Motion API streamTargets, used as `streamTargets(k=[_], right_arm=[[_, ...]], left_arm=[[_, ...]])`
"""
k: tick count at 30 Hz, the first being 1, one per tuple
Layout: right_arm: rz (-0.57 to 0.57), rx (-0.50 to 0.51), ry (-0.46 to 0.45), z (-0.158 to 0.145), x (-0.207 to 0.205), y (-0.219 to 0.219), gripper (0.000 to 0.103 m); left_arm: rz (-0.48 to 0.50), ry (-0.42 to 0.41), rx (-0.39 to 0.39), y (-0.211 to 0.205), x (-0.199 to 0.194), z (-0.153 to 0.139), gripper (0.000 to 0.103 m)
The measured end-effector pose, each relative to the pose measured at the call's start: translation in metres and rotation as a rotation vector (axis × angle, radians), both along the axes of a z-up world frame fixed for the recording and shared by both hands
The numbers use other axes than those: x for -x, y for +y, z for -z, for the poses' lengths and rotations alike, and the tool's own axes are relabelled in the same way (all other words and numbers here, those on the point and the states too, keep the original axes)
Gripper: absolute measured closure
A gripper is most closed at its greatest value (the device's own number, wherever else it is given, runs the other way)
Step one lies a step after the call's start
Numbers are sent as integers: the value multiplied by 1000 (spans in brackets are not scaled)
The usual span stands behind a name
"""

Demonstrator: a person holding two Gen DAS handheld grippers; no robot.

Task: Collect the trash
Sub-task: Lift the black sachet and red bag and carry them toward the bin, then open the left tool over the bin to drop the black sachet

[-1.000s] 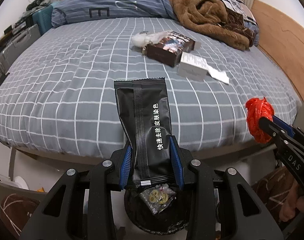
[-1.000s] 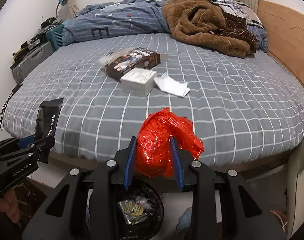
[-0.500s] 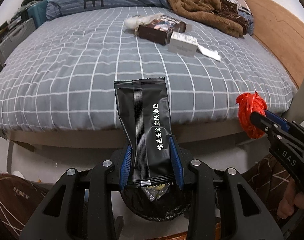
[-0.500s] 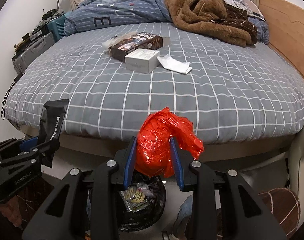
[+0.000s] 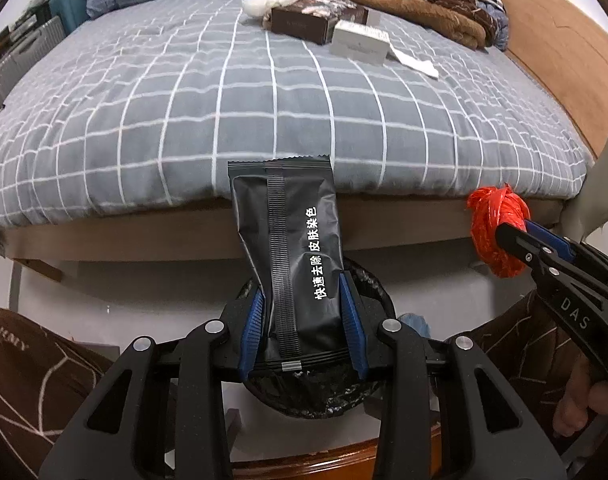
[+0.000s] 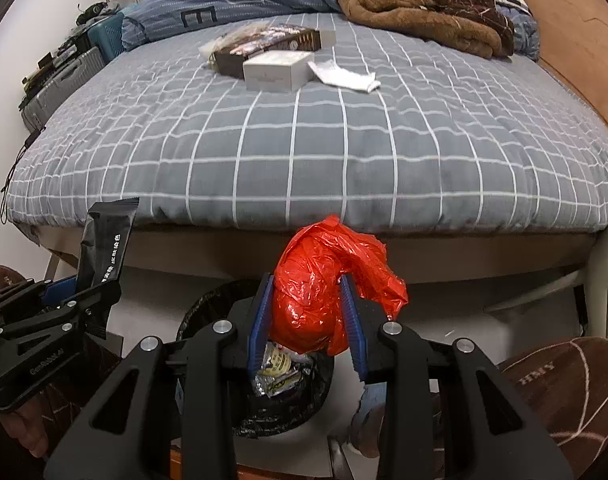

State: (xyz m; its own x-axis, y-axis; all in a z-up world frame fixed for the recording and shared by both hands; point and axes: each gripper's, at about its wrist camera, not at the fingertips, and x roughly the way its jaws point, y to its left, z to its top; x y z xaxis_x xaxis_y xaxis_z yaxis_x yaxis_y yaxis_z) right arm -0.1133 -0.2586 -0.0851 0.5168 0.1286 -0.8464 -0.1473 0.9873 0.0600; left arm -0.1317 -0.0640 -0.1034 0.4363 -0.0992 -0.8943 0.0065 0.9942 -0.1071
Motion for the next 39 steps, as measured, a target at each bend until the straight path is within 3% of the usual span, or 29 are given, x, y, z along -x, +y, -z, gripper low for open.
streamTargets(k=[18,30,39], right_arm=[[1,34,142,58,8,-2,71],[2,-4,266,96,-7,-5,71],[2,9,285,109,-11,-3,71]], left_arm=[[-1,127,2,-13,3,66,67],[36,226,10,-28,-13,114,67],[63,249,15,-38,-25,138,67]])
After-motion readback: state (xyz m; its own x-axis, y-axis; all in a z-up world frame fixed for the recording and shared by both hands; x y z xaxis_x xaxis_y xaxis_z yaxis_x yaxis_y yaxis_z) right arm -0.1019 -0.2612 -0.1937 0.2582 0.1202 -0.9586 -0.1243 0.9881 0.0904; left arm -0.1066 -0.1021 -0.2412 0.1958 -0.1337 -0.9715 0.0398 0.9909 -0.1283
